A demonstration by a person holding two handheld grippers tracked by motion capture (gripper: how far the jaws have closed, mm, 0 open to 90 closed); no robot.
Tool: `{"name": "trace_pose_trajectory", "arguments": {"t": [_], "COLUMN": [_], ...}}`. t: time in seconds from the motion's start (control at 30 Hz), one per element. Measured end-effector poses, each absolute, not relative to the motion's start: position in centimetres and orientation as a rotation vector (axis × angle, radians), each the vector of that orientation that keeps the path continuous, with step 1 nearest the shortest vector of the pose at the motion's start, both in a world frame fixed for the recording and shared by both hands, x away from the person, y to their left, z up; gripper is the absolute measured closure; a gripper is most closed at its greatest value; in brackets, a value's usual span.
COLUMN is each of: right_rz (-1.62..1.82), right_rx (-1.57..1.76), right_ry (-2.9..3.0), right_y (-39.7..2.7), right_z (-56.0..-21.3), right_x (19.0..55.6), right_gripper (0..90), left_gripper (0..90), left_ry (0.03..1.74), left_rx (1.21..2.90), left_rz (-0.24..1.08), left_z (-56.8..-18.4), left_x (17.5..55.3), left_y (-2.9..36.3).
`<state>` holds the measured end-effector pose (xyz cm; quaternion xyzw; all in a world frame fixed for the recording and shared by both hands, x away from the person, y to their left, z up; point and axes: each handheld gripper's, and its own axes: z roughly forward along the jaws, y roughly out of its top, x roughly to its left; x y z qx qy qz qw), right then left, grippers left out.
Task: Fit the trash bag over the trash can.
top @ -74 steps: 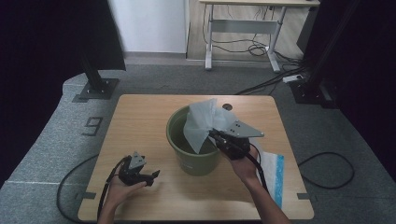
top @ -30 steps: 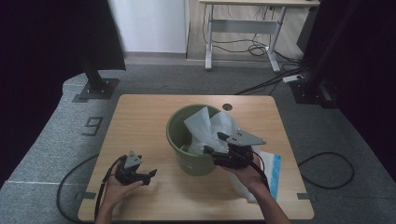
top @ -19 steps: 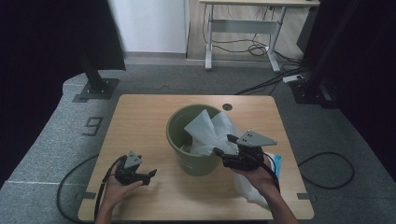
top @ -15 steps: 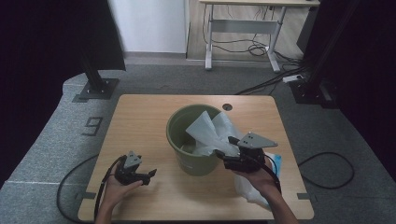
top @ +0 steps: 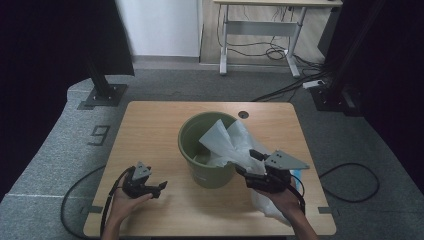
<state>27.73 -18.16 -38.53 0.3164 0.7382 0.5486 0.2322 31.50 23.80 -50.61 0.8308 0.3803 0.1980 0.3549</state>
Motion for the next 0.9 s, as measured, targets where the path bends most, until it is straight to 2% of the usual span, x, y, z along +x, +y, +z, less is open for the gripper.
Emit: {"name": "trace_pose_trajectory", "arguments": {"t": [0.17,0.4,0.7,0.9], "right_rz": [1.502,1.489,1.439,1.385], "right_rx": [0.911,0.962,1.026,1.111], "right_ry": [1.983,1.942,1.959,1.955], "right_y": [-20.2,-22.0,-21.6,-21.6], "right_z": [-39.4,-42.6,-47.4,-50.0], "right_x": [26.6,25.4,24.7,25.4], "right_gripper": [29.5,25.5,18.8,18.7], "left_gripper": [15.2,15.3,15.2,15.2], "left_ry": [0.987,0.982,0.973,0.944], "left_rx": [2.141,2.147,2.138,2.125], "left_rz": [0.512,0.534,0.559,0.572], "left_z": [-50.5,-50.3,-49.5,-48.7], "left_x": [31.5,31.3,31.0,30.6], "left_y": [23.9,23.7,23.3,22.7]}}
